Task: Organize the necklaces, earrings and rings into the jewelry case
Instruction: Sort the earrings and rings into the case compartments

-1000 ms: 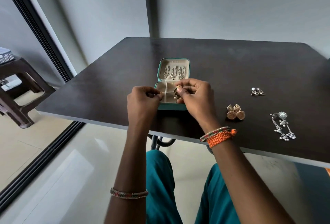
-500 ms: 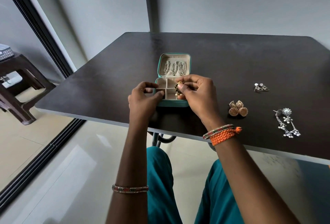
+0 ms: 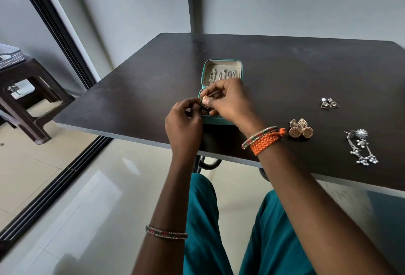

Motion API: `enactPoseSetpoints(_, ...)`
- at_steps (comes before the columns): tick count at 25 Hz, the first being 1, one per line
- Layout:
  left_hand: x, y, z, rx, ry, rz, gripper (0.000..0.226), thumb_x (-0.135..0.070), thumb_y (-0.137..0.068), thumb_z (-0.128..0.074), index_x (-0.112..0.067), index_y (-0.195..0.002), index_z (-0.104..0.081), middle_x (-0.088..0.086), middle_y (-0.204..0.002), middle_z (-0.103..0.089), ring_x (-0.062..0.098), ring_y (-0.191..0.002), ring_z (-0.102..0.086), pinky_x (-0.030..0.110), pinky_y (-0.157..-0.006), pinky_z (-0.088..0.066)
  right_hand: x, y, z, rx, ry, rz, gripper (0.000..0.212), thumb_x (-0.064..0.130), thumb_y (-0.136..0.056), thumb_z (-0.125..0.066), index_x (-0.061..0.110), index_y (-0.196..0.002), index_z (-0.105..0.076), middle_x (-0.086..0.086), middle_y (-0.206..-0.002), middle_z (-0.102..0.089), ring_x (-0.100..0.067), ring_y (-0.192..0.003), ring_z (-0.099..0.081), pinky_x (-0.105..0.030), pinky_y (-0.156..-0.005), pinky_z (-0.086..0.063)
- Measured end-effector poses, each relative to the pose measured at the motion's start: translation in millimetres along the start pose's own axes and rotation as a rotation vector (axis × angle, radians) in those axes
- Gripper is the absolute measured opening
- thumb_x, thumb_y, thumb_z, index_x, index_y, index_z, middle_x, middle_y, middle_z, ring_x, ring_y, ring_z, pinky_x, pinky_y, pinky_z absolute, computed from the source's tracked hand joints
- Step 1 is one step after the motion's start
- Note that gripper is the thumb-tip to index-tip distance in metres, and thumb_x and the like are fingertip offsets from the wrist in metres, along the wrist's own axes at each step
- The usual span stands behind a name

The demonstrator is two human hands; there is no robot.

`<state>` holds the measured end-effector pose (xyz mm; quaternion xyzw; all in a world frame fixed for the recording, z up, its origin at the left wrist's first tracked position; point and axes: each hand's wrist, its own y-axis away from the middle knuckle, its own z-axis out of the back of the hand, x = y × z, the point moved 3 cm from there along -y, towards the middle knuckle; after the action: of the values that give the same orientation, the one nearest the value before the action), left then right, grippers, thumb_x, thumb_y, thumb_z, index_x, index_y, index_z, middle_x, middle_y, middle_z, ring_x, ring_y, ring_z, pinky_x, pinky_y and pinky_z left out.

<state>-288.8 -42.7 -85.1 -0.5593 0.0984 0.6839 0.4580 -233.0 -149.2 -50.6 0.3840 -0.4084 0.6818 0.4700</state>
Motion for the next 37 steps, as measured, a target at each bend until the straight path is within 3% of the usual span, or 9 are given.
enactPoseSetpoints(3,-1.6,-1.6,1.0,-0.004,0.000,-0.003,0.024,-0.009,-0.089,-0.055,-0.017,-0.102,-0.074,0.001,-0.096,-0.071,0.008,-0.082,-0.060,0.001,-0.059,-0.037,-3.0,-2.6,1.5,-0.003,0.023,0.008,0.012,0.003,-0.074,-0.077,0.013,-0.080,-0.074,-0.005,-0.070,-0.071,-0.010,-0.058,-0.063,-0.023,-0.058,-0.053)
enactPoseSetpoints(9,-0.2,-1.1,1.9,-0.005,0.011,0.006,0.023,-0.011,-0.090,-0.055,-0.016,-0.102,-0.074,0.002,-0.098,-0.072,0.009,-0.084,-0.062,0.000,-0.061,-0.039,-2.2,-7.8,2.2,0.044,0.204,-0.002,0.021,0.006,-0.065,-0.083,0.021,-0.064,-0.068,0.007,-0.060,-0.067,-0.007,-0.066,-0.068,-0.027,-0.077,-0.057)
enactPoseSetpoints(13,-0.2,-0.8,1.4,-0.004,0.012,0.003,0.023,-0.011,-0.090,-0.055,-0.015,-0.104,-0.074,0.002,-0.098,-0.072,0.010,-0.085,-0.063,0.000,-0.061,-0.039,7.4,-10.7,0.6,0.112,0.381,0.024,0.013,0.010,-0.070,-0.080,0.020,-0.070,-0.071,0.012,-0.063,-0.062,0.000,-0.063,-0.060,-0.018,-0.064,-0.050)
enactPoseSetpoints(15,0.0,-1.0,1.7,-0.007,0.009,-0.001,0.023,-0.011,-0.090,-0.055,-0.015,-0.104,-0.074,0.002,-0.098,-0.072,0.010,-0.085,-0.063,0.001,-0.061,-0.039,6.8,-10.5,0.0,0.126,0.411,0.010,0.011,0.014,-0.071,-0.079,0.022,-0.072,-0.072,0.013,-0.060,-0.057,0.003,-0.057,-0.052,-0.014,-0.053,-0.038)
enactPoseSetpoints(20,1.5,-1.1,0.9,0.003,0.010,0.007,0.023,-0.011,-0.091,-0.055,-0.016,-0.104,-0.074,0.001,-0.098,-0.072,0.010,-0.087,-0.063,0.001,-0.061,-0.038,5.4,-12.6,-2.0,0.128,0.413,0.024,0.012,0.011,-0.072,-0.078,0.021,-0.073,-0.071,0.015,-0.062,-0.051,0.001,-0.058,-0.046,-0.016,-0.055,-0.036)
enactPoseSetpoints(23,2.2,0.8,0.4,0.007,0.015,-0.003,0.022,-0.012,-0.091,-0.055,-0.016,-0.102,-0.073,0.000,-0.096,-0.071,0.010,-0.086,-0.063,0.004,-0.062,-0.039,6.7,-12.1,2.2,0.160,0.405,0.019,0.011,0.011,-0.075,-0.077,0.021,-0.077,-0.073,0.011,-0.067,-0.057,0.000,-0.062,-0.051,-0.015,-0.055,-0.038)
enactPoseSetpoints(30,-0.9,1.4,-0.4,-0.047,0.069,0.019,0.020,-0.017,-0.092,-0.054,-0.014,-0.104,-0.069,0.001,-0.101,-0.069,0.011,-0.092,-0.061,0.017,-0.072,-0.049,24.2,9.6,55.7,-0.015,0.199,0.072,0.013,0.011,-0.078,-0.073,0.025,-0.078,-0.073,0.006,-0.067,-0.063,-0.001,-0.062,-0.054,-0.019,-0.058,-0.042)
enactPoseSetpoints(34,-29.0,18.4,-2.0,-0.196,-0.058,-0.174,0.021,-0.020,-0.088,-0.052,-0.014,-0.102,-0.067,0.003,-0.103,-0.066,0.020,-0.104,-0.050,0.022,-0.079,-0.035,24.3,38.3,101.3,-0.068,0.165,0.075,0.013,0.014,-0.082,-0.071,0.027,-0.079,-0.071,0.004,-0.072,-0.063,-0.002,-0.062,-0.052,-0.018,-0.056,-0.042)
enactPoseSetpoints(37,-61.8,37.2,-18.1,-0.073,0.073,-0.330,0.019,-0.015,-0.088,-0.052,-0.012,-0.097,-0.068,0.002,-0.092,-0.067,0.017,-0.090,-0.055,0.024,-0.073,-0.040,14.0,59.5,142.2,-0.162,0.144,0.063,0.015,0.010,-0.083,-0.069,0.025,-0.082,-0.071,0.004,-0.068,-0.060,0.001,-0.055,-0.049,-0.010,-0.050,-0.040)
